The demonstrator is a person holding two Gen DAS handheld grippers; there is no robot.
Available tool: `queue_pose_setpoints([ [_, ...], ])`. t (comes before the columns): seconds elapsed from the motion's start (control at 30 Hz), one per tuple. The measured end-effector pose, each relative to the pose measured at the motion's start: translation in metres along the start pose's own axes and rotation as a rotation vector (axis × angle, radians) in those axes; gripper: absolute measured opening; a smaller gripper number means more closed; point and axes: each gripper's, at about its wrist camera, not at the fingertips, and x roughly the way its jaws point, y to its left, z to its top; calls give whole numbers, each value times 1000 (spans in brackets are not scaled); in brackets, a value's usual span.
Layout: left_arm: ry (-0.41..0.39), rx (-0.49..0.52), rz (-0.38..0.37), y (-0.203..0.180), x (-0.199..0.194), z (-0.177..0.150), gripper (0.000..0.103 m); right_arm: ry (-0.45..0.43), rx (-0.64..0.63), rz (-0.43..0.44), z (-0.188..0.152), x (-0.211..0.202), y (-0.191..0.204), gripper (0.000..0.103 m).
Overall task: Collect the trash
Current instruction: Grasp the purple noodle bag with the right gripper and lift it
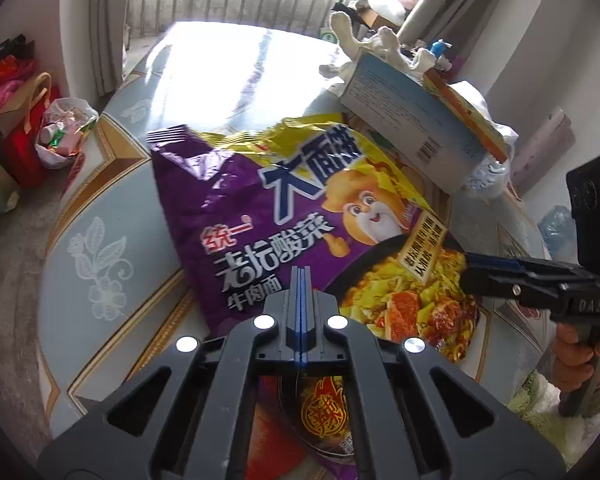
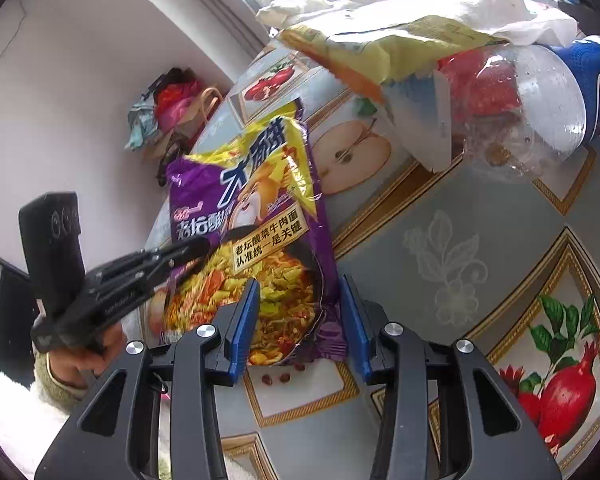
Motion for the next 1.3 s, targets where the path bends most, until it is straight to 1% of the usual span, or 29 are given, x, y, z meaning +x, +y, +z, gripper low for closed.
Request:
queue_pose_setpoints([
  [0.07,1,7,-9,0,1,0,0,-21,14,-26,5,0,-2,40],
  [0.17,-1,11,-22,1,1,-1,0,-27,24,-30,11,3,-2,40],
  [0.27,-4,0,-45,3,1,-1,0,-2,35,3,13,3,-5,40],
  [0.37,-3,-6,-64,4,1,-3,0,20,38,51,10,9,-1,36],
  [0.43,1,-5,-74,3,0,-5,0,17,25,51,4,6,2,33],
  [0.57,5,-7,-91,0,-4,-11,0,-20,-55,42,-5,-10,16,29],
  [0.63,4,-6,-96,-2,-6,-15,0,-44,-133,15,-11,-20,28,26],
  [0.7,4,-12,-119,-6,-8,-20,0,-63,-206,-16,-18,-31,40,25],
  [0.83,-29,-1,-154,-20,-14,-26,0,-134,-339,-92,-38,-58,58,21],
  [0.97,-68,31,-191,-40,-24,-25,0,-221,-402,-128,-54,-88,61,19],
  [1.0,-84,47,-202,-48,-29,-23,0,-256,-414,-136,-59,-100,60,18],
  [1.07,-113,71,-219,-59,-38,-20,0,-312,-426,-137,-65,-114,63,18],
  [1.17,-175,136,-244,-83,-56,-13,0,-402,-423,-130,-80,-148,56,18],
  [1.3,-243,263,-292,-126,-73,-3,0,-499,-346,-147,-89,-179,41,18],
])
